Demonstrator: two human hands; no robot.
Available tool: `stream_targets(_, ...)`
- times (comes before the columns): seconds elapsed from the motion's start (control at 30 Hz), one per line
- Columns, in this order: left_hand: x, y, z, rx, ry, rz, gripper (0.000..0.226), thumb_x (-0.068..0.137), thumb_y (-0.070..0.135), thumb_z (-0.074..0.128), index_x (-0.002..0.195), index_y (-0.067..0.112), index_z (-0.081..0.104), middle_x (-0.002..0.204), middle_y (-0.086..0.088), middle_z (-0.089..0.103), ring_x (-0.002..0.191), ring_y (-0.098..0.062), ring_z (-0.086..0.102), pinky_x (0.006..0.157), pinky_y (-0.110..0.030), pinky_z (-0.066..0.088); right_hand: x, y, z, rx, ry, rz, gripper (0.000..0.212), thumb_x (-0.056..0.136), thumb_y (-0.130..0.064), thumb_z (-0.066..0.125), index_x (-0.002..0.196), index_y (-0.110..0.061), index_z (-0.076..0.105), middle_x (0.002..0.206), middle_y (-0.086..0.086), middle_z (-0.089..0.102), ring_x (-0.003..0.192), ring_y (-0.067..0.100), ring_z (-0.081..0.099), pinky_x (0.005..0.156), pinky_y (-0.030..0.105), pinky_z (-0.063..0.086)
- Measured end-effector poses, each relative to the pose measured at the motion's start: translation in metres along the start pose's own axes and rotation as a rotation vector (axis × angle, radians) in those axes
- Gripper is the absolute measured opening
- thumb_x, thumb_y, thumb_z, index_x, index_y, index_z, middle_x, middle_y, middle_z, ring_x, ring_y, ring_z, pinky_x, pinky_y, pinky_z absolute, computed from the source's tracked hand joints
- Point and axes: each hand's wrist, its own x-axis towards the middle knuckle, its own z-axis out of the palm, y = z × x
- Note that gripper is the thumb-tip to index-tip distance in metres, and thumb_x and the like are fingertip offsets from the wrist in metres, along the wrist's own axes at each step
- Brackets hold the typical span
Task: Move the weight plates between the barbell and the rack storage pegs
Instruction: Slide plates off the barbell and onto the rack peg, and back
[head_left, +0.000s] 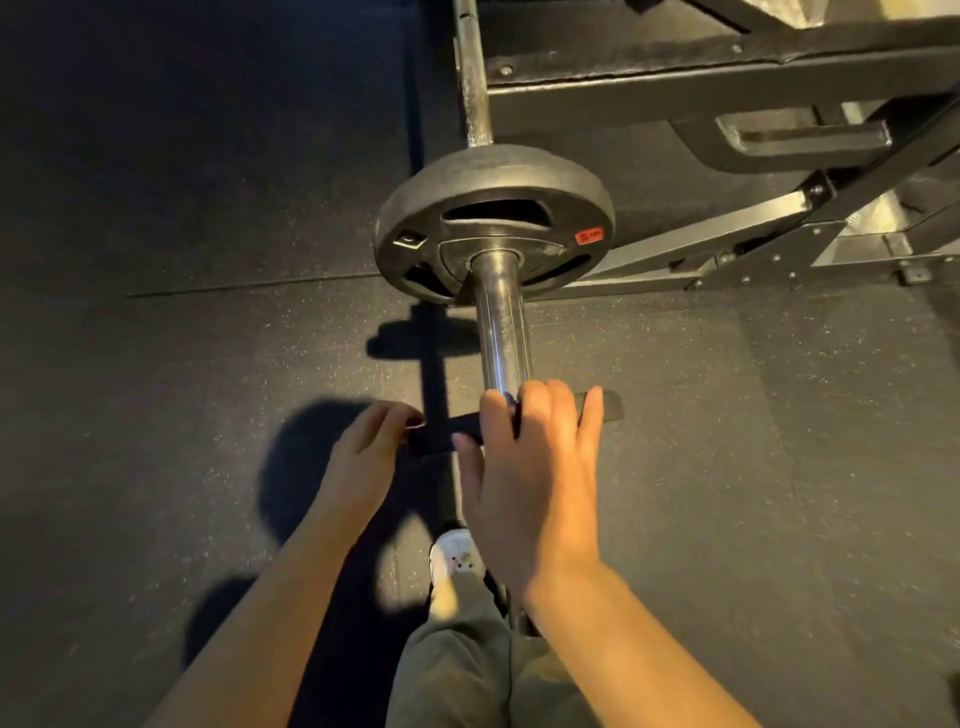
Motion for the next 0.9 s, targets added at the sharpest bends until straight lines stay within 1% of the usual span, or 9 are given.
stream_targets(0.1,-0.008,0.024,-0.003,-0.082,0.042,0.045,0.029,0.102,0.027,0.038,0.102,0.014,0.064,0.101,0.002,0.065,0.101,-0.013,0.061,0.089,-0.024,0.046,-0.011,-0.028,0.007,-0.045,-0.022,-0.044,0.037,0.085,-0.031,0.058,0.116,-0.012,0.06,0.114,0.011,0.057,0.118,0.032,0.048,0.112,0.059,0.017)
stream_targets(0.27,-0.005,0.077,0.012,-0.112,-0.088,0.057,0.047,0.088,0.055,0.034,0.097,0.021,0.066,0.11,-0.001,0.066,0.103,-0.014,0.061,0.092,-0.034,0.046,-0.01,-0.024,0.0,0.046,-0.014,-0.114,0.039,0.068,-0.016,0.061,0.107,-0.016,0.061,0.105,0.003,0.056,0.108,0.028,0.054,0.111,0.055,0.023)
stream_targets(0.4,-0.028,0.06,0.015,-0.218,-0.082,0.047,0.038,0.099,0.045,0.038,0.089,0.019,0.064,0.09,-0.004,0.066,0.088,-0.011,0.065,0.084,-0.03,0.051,-0.006,0.002,-0.016,0.341,-0.014,-0.163,0.023,0.083,-0.019,0.05,0.106,-0.021,0.057,0.096,-0.006,0.057,0.096,0.016,0.052,0.11,0.045,0.03)
stream_targets(0.5,-0.05,0.046,0.015,-0.189,-0.117,0.072,0.03,0.102,0.028,0.031,0.094,0.018,0.058,0.086,0.0,0.062,0.074,0.005,0.06,0.068,-0.004,0.044,0.008,0.043,-0.016,0.581,0.062,0.062,0.023,0.094,-0.033,0.05,0.108,-0.017,0.061,0.104,-0.002,0.061,0.1,0.016,0.053,0.095,0.038,0.041)
stream_targets(0.6,-0.049,0.04,0.02,-0.116,-0.082,0.162,0.029,0.097,0.035,0.03,0.093,0.02,0.055,0.086,-0.007,0.057,0.076,-0.004,0.056,0.068,-0.006,0.042,0.02,0.072,-0.002,0.765,-0.137,0.383,0.031,0.094,-0.05,0.045,0.087,-0.024,0.059,0.101,-0.003,0.058,0.096,0.011,0.052,0.082,0.028,0.039)
stream_targets(0.67,-0.049,0.038,0.024,-0.093,-0.032,0.202,0.028,0.093,0.04,0.031,0.09,0.022,0.053,0.084,-0.011,0.054,0.075,-0.015,0.053,0.068,-0.012,0.042,0.019,0.073,0.009,0.878,-0.126,0.457,0.036,0.093,-0.054,0.043,0.076,-0.022,0.05,0.095,-0.002,0.053,0.083,0.007,0.049,0.071,0.021,0.036)
stream_targets(0.77,-0.056,0.029,0.028,-0.112,-0.009,0.169,0.029,0.093,0.041,0.031,0.093,0.022,0.053,0.085,-0.01,0.056,0.076,-0.013,0.056,0.067,-0.007,0.042,0.007,0.068,0.007,0.799,-0.084,0.452,0.04,0.092,-0.057,0.037,0.078,-0.021,0.045,0.09,-0.006,0.049,0.085,0.015,0.049,0.068,0.027,0.035)
stream_targets(0.83,-0.062,0.019,0.031,-0.232,-0.017,0.06,0.029,0.101,0.032,0.029,0.095,0.017,0.053,0.083,-0.005,0.057,0.072,-0.002,0.059,0.065,-0.004,0.043,-0.006,0.066,0.003,0.587,-0.085,0.317,0.049,0.088,-0.065,0.029,0.082,-0.018,0.045,0.089,-0.005,0.047,0.089,0.019,0.047,0.075,0.031,0.036)
stream_targets(0.9,-0.068,0.008,0.033,-0.377,-0.028,-0.052,0.031,0.103,0.026,0.028,0.097,0.012,0.054,0.084,-0.004,0.059,0.074,-0.002,0.062,0.065,-0.007,0.046,-0.017,0.062,-0.004,0.37,-0.101,0.111,0.061,0.084,-0.075,0.022,0.083,-0.017,0.041,0.089,-0.002,0.043,0.09,0.02,0.042,0.082,0.033,0.038)
